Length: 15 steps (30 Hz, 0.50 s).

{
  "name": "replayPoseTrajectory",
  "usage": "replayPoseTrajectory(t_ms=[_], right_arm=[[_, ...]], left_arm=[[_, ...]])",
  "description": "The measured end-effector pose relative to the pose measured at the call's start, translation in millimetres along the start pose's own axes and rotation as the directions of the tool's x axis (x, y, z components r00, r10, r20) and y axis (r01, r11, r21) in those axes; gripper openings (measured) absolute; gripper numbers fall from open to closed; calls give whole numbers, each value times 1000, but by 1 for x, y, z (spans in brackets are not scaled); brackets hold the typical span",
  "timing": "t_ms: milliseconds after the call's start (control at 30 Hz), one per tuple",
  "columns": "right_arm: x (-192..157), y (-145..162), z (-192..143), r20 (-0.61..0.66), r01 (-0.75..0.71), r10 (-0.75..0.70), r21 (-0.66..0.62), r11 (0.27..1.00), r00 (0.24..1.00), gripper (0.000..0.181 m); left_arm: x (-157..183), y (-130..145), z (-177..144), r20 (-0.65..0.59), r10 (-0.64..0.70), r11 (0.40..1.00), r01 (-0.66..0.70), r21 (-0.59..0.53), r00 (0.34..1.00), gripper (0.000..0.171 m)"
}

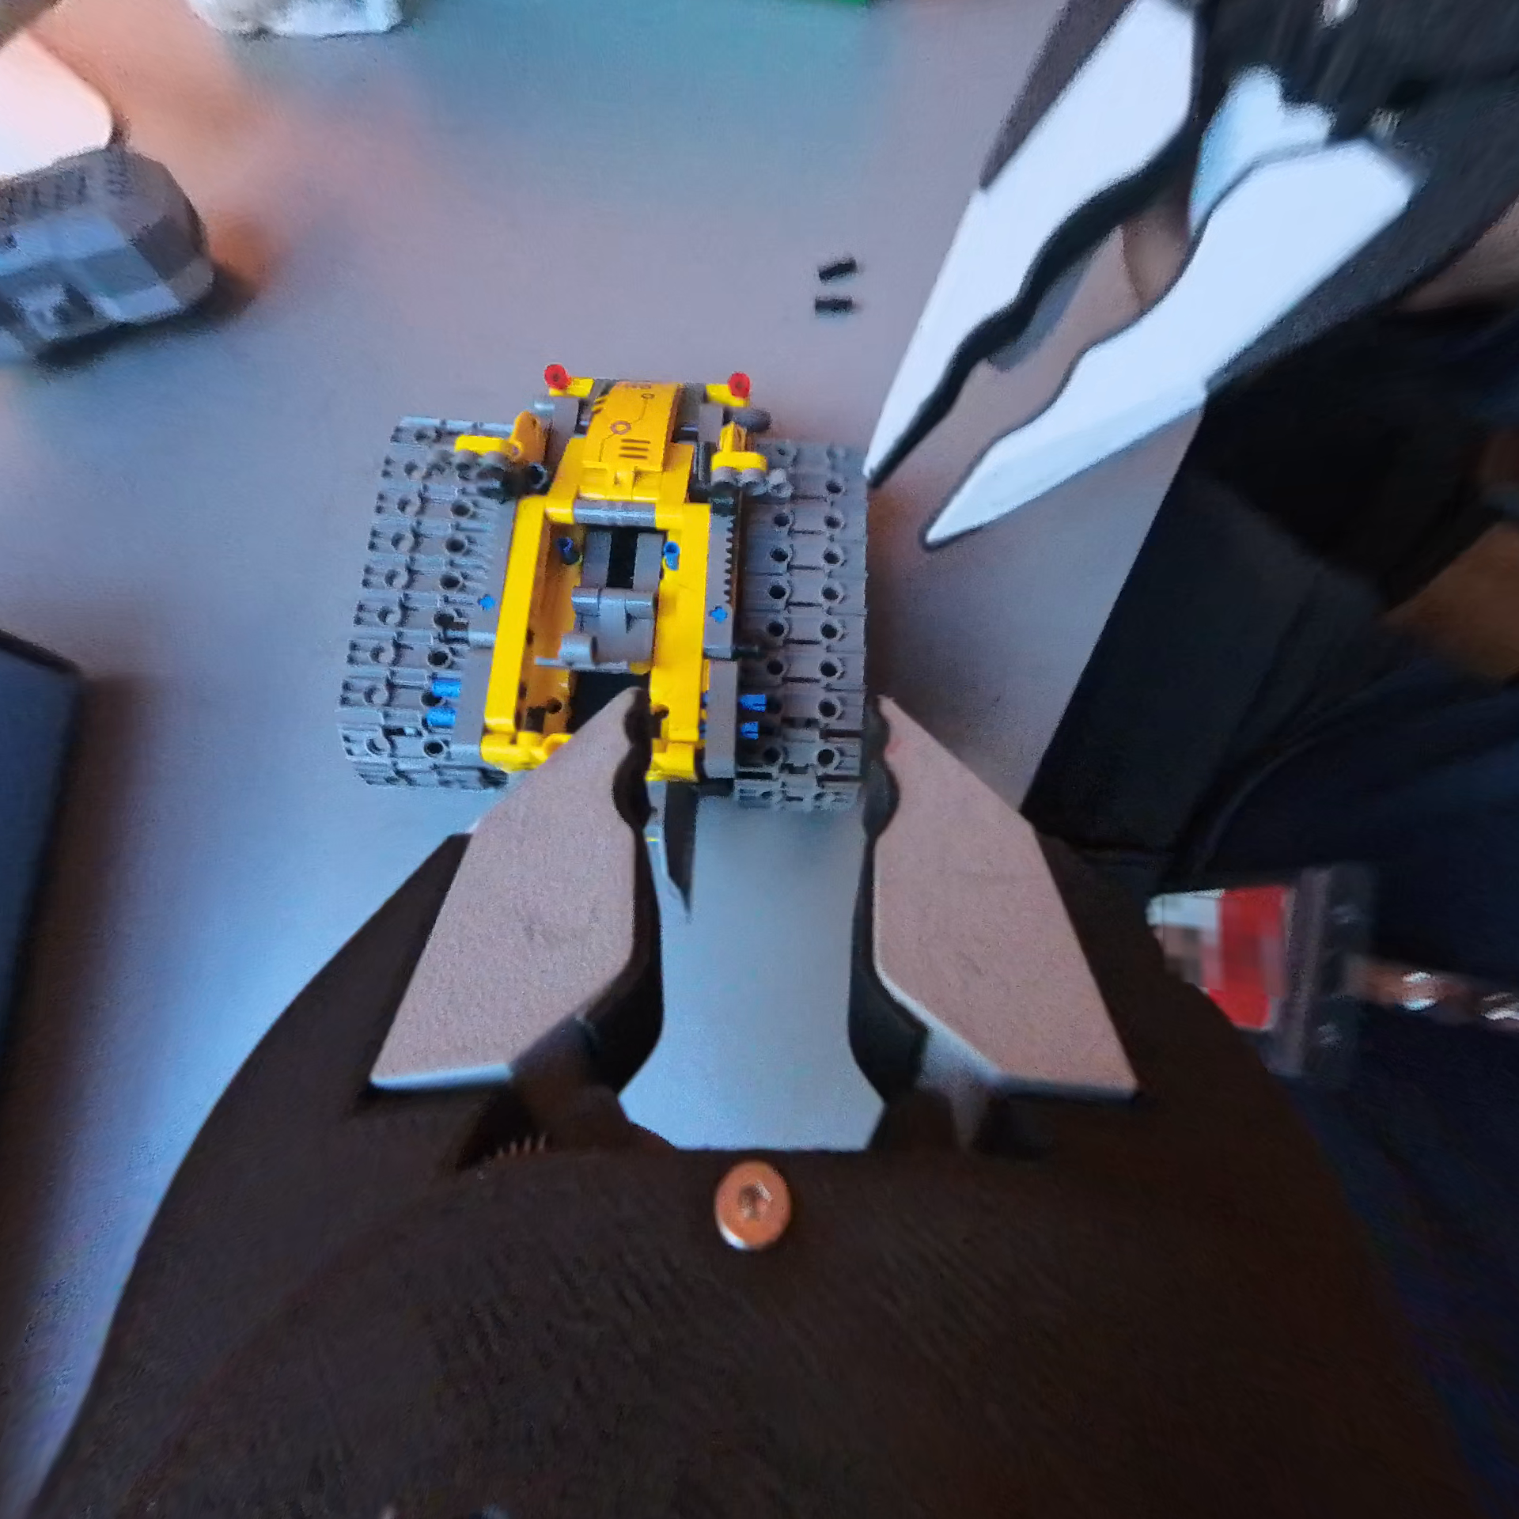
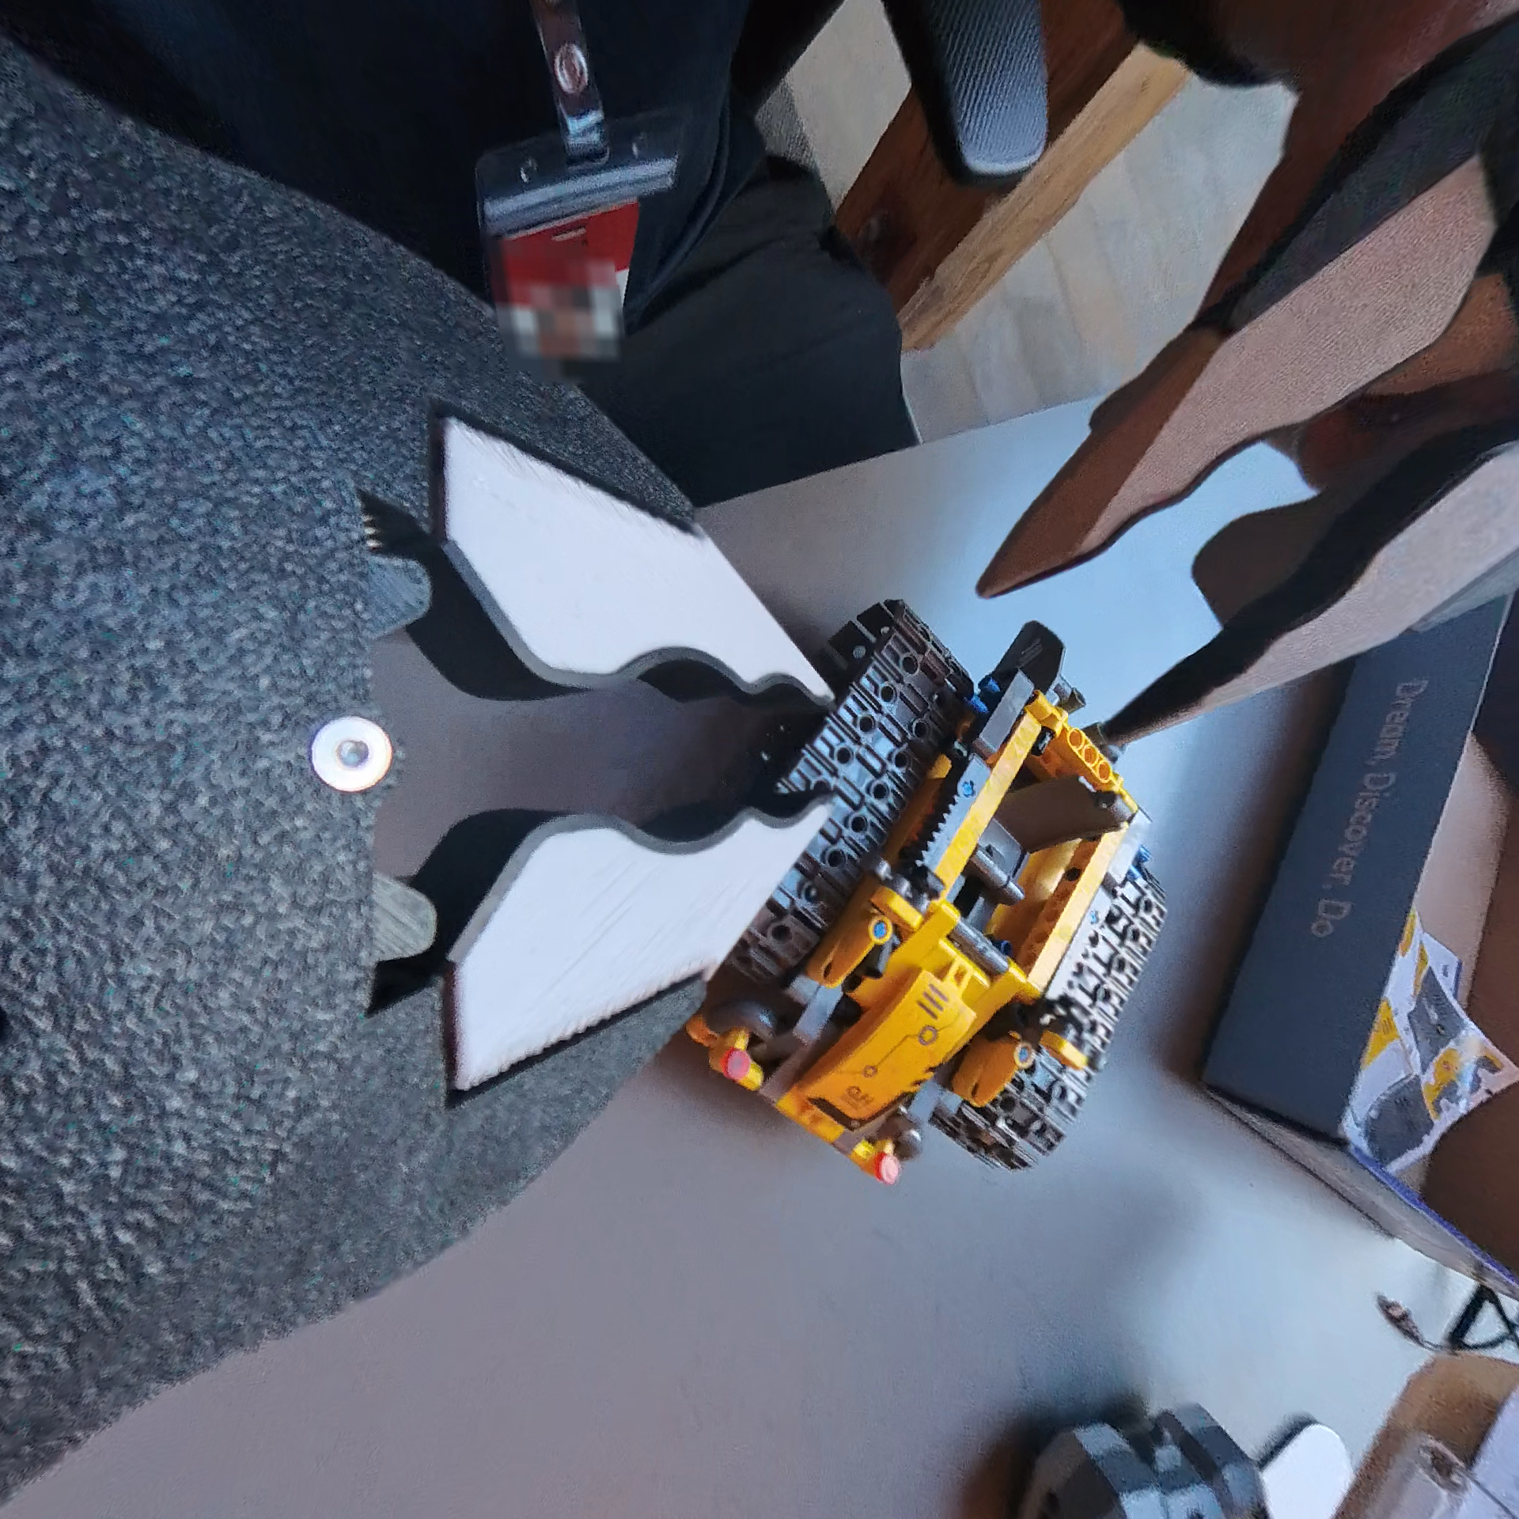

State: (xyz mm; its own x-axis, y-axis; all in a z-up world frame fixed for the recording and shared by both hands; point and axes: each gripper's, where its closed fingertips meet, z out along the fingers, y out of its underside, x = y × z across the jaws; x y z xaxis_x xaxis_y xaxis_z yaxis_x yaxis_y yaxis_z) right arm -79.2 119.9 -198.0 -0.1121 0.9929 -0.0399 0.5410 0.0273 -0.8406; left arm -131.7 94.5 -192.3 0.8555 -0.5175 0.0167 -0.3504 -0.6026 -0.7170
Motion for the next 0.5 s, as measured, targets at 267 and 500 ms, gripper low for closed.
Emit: replayPoseTrajectory(t_ms=[267, 500], right_arm=[[-8, -12, 14, 179, -304, 295, 24, 952, 939, 13], [-10, -3, 21, 223, -418, 414, -34, 908, 882, 11]], left_arm=[[-12, 13, 27, -8, 158, 982, -158, -108, 987, 33], [-10, 14, 31, -160, 2, 997, -14, -75, 987, 35]])
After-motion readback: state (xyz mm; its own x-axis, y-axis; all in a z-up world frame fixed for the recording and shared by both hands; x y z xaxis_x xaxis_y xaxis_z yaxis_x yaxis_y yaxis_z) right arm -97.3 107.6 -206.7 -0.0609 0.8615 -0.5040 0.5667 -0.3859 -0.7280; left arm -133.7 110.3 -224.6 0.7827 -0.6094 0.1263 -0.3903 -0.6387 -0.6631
